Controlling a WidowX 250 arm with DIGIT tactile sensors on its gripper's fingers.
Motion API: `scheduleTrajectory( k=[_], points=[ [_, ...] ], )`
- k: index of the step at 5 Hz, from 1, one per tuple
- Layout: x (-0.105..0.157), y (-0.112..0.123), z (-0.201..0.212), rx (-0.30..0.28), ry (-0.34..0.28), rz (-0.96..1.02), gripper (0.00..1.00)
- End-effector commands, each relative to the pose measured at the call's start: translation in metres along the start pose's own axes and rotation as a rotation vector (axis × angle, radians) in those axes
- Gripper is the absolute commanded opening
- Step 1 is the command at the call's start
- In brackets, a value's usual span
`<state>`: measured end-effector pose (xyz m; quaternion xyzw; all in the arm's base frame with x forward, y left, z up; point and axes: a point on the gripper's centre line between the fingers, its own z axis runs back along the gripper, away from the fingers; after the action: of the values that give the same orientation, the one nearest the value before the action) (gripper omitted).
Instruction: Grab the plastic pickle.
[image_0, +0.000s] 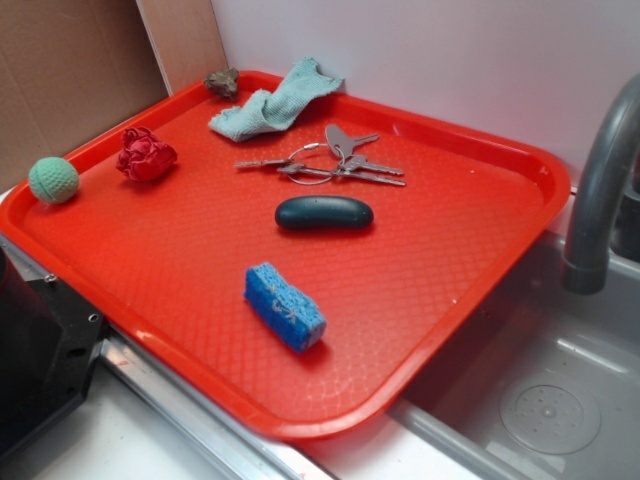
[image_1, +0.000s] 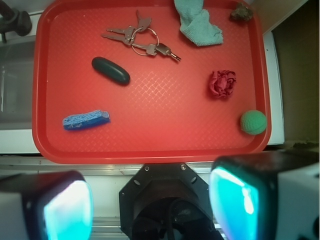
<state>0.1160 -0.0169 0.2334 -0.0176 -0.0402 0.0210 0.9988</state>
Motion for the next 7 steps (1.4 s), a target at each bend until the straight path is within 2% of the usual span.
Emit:
scheduleTrajectory(
  k=[1, 4, 5, 6, 7],
  points=[
    [0.055, -0.085, -0.069, -0.067, 0.019, -0.460, 1.00],
    [0.055, -0.085, -0.069, -0.067, 0.019, -0.460, 1.00],
    [0.070, -0.086, -0.095, 0.042, -0.092, -0.595, 1.00],
    [0.092, -0.083, -0.126, 0.047, -0.044, -0.706, 1.00],
    [0.106, -0.083, -0.149, 0.020, -0.002, -0.739, 1.00]
  ],
)
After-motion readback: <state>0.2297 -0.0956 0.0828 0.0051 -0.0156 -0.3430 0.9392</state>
